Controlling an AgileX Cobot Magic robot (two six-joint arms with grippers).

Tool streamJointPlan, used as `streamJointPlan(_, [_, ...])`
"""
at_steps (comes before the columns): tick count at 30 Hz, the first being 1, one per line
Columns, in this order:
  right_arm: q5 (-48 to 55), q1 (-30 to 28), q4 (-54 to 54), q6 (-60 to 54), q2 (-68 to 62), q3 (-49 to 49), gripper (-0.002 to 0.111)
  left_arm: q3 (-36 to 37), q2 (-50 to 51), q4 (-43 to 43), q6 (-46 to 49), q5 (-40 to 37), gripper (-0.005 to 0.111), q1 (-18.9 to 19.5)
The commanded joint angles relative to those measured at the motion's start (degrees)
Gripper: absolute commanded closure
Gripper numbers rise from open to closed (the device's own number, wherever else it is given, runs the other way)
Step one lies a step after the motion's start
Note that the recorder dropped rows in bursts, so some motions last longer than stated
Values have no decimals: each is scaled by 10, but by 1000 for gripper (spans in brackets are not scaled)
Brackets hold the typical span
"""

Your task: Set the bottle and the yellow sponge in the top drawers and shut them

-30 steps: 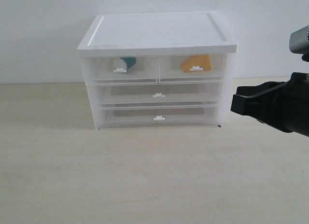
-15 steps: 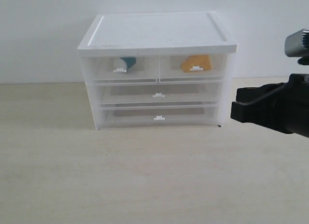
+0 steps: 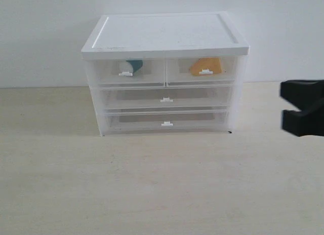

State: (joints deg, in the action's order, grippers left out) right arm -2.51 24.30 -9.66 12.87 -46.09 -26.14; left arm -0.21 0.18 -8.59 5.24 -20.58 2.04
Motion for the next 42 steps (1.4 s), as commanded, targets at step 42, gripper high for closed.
streamJointPlan(42, [238,-146,-14,51,461,261,108,2,-2,3,-6,1,103,2])
